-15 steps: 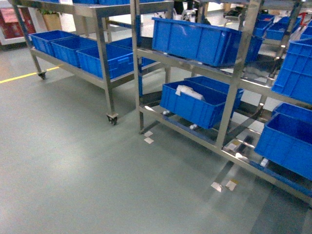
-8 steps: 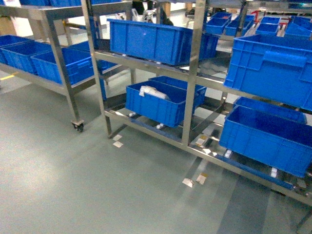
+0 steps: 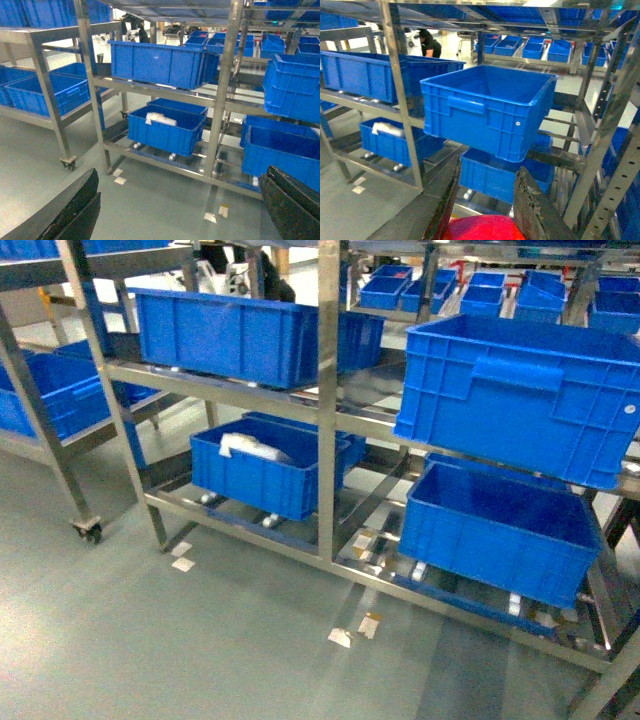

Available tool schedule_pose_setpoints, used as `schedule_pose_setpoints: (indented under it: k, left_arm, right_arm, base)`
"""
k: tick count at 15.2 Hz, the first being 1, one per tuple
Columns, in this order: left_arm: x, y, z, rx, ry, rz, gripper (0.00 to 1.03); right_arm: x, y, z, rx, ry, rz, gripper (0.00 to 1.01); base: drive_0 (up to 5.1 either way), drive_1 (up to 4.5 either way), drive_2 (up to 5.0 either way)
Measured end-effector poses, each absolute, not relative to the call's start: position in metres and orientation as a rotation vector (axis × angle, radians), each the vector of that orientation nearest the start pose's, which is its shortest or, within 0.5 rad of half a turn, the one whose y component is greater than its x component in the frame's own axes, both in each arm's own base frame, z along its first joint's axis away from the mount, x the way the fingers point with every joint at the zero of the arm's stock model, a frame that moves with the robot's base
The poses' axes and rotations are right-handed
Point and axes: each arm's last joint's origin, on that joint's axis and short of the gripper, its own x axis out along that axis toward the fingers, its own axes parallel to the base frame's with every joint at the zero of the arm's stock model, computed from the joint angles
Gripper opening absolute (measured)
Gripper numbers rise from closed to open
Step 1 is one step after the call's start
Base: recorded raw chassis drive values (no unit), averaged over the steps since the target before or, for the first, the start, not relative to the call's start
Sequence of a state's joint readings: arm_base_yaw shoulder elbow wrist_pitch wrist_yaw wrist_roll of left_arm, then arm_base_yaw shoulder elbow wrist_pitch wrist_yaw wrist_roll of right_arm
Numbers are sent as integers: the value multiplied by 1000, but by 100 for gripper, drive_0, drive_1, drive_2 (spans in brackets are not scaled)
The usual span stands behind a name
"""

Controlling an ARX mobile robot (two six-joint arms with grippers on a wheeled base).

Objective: Pick red block from blue box to shelf

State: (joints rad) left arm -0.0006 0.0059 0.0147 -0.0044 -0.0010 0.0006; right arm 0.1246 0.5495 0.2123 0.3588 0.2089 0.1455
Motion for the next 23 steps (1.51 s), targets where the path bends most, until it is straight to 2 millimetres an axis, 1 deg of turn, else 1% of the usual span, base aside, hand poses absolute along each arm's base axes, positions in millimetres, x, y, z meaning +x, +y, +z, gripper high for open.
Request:
schedule_pose_setpoints:
  k: [4, 7, 23]
  left_arm:
    - [97, 0, 168, 1, -4, 0, 98]
    - [97, 0, 167, 1, 1, 0, 98]
    - [97, 0, 168, 1, -4, 0, 98]
  right_arm:
    - [141, 12, 220, 150, -34, -82, 27]
    - [142, 12, 217, 147, -14, -84, 27]
    - [141, 12, 219, 150, -30, -82, 27]
  base:
    - [-152, 275, -579]
    - [-149, -149, -149]
    - [-156, -156, -156]
